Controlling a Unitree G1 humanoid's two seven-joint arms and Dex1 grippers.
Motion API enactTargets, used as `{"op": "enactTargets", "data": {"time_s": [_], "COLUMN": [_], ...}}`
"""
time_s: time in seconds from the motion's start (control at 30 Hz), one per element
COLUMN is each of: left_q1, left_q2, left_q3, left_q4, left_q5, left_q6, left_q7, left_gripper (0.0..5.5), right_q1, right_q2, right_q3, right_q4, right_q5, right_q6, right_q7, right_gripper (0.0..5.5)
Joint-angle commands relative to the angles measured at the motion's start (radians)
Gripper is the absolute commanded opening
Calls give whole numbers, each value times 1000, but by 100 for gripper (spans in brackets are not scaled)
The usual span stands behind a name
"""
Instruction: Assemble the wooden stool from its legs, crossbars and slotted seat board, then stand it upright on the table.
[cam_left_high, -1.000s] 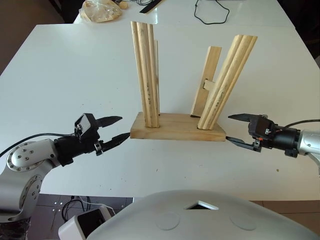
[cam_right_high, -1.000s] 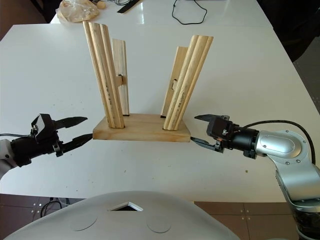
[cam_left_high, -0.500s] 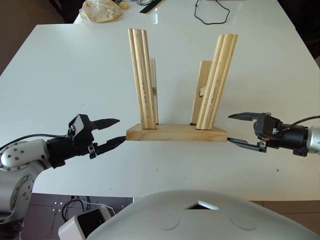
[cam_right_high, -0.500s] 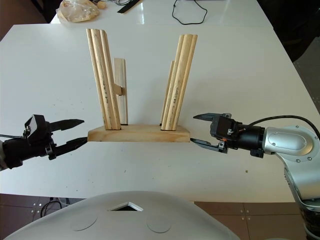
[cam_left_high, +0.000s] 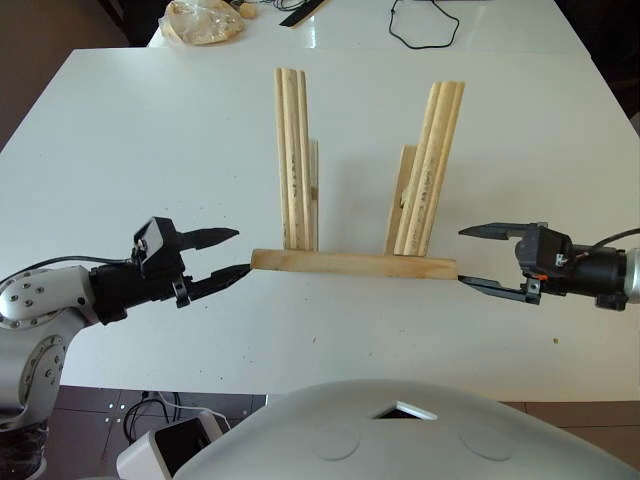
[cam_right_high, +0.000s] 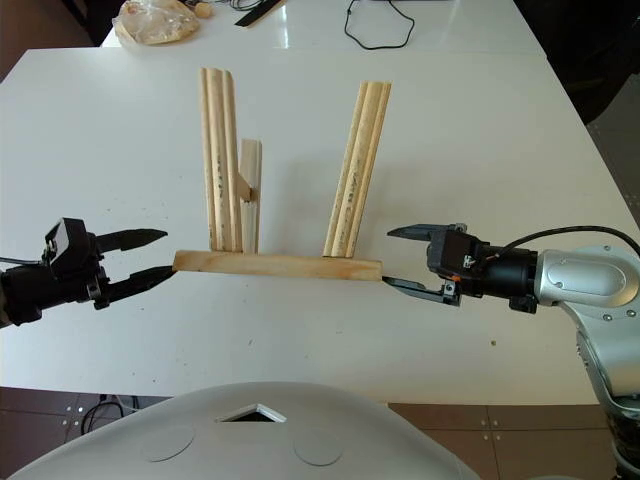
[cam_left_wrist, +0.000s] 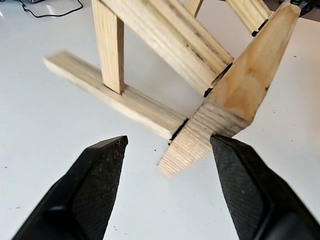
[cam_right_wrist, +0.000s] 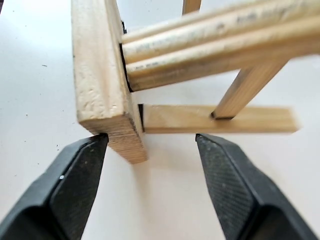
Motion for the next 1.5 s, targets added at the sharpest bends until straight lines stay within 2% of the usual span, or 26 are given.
{"op": "enactTargets", "data": {"time_s": [0.03, 0.23, 0.37, 0.77, 1.0, 1.17, 1.27, 1.5], "left_q1": [-16, 12, 40, -60, -20, -138, -144, -126], "left_q2": [-6, 5, 10, 37, -21, -113, -138, -144], "left_q3": [-15, -35, -64, -127, -265, -356, -385, -446], "left_q4": [-60, -40, -14, 255, 359, 539, 575, 582], "left_q5": [-80, -30, 27, 219, 348, 464, 459, 436], "left_q6": [4, -24, -63, -243, -407, -611, -672, -689], "left_q7": [-35, -62, -87, -108, -114, -39, -57, -100], "left_gripper": [308, 308, 308, 308, 308, 308, 308, 308], "right_q1": [-28, -14, 23, -67, -130, -237, -268, -275], "right_q2": [0, 1, -3, -34, 9, 83, 104, 131], "right_q3": [14, 12, 55, 130, 300, 422, 462, 507], "right_q4": [-21, -25, 0, 266, 411, 571, 624, 636], "right_q5": [62, 61, 16, -38, -120, -200, -220, -230], "right_q6": [-8, -6, -46, -150, -219, -279, -305, -327], "right_q7": [19, 27, 56, 126, 166, 165, 179, 183], "right_gripper": [326, 326, 326, 326, 326, 326, 326, 326]}}
